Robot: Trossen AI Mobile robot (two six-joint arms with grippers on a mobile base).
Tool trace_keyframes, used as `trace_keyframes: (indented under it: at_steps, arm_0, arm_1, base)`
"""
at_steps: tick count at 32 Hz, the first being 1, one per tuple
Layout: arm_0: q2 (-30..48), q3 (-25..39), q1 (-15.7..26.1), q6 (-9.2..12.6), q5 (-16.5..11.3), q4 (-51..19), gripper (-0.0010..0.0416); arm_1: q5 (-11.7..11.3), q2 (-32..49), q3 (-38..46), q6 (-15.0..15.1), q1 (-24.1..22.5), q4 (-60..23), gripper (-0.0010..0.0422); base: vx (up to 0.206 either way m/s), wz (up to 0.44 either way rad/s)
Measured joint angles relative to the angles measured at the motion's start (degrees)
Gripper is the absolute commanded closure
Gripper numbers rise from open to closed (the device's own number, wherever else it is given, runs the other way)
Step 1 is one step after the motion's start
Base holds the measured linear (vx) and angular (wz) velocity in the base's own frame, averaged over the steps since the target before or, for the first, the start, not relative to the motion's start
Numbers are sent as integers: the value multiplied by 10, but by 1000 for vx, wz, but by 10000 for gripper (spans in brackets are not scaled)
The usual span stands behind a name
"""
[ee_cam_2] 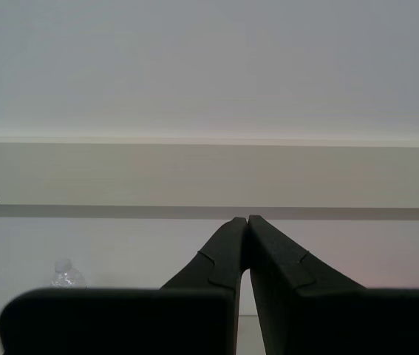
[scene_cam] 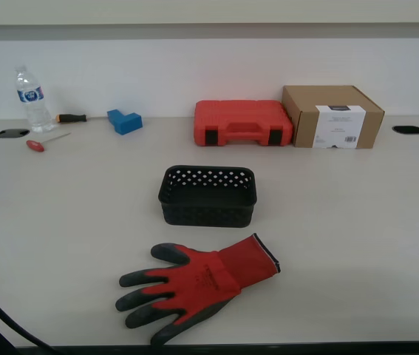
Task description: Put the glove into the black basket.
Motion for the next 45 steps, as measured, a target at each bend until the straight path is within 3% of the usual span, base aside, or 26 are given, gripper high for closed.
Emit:
trace_keyframes:
  at_steps: [45]
  arm_0:
    - [0,0,0,0,0,0,405]
  arm_1:
    - [0,0,0,0,0,0,412]
  base:
    - [0,0]
